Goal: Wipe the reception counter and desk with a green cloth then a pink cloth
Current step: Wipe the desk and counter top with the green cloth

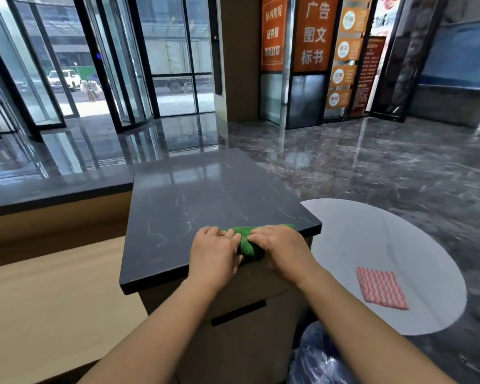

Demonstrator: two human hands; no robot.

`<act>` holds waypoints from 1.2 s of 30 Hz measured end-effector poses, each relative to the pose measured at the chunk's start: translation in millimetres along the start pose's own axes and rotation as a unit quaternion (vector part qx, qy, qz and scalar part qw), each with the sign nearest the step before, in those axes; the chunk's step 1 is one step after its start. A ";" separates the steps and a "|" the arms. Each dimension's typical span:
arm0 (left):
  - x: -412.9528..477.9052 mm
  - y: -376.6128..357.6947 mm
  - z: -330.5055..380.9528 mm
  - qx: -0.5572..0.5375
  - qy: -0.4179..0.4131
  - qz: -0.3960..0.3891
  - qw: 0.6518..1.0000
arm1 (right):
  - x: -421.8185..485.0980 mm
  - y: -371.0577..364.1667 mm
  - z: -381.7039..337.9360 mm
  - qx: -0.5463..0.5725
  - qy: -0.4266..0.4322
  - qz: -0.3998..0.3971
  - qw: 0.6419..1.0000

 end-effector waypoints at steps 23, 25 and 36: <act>77.4 -42.7 177.4 -0.042 -0.075 -0.038 0.996 | -111.8 35.1 152.9 -0.052 -0.177 0.009 0.983; 81.4 -47.6 196.8 -0.038 -0.077 -0.065 0.994 | -124.8 36.8 170.3 -0.050 -0.197 0.001 0.979; 97.6 -110.0 286.5 -0.232 0.094 -0.181 0.951 | -223.9 15.4 283.2 0.007 -0.338 -0.094 0.936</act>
Point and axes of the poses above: each hand's wrist, its own x-axis towards the middle knuckle, its own y-axis out of the back of the hand, z = x × y, the point moved 10 cm from there along x, towards the middle knuckle, and after that the axes turned 15 degrees about y, right-handed, at the moved point
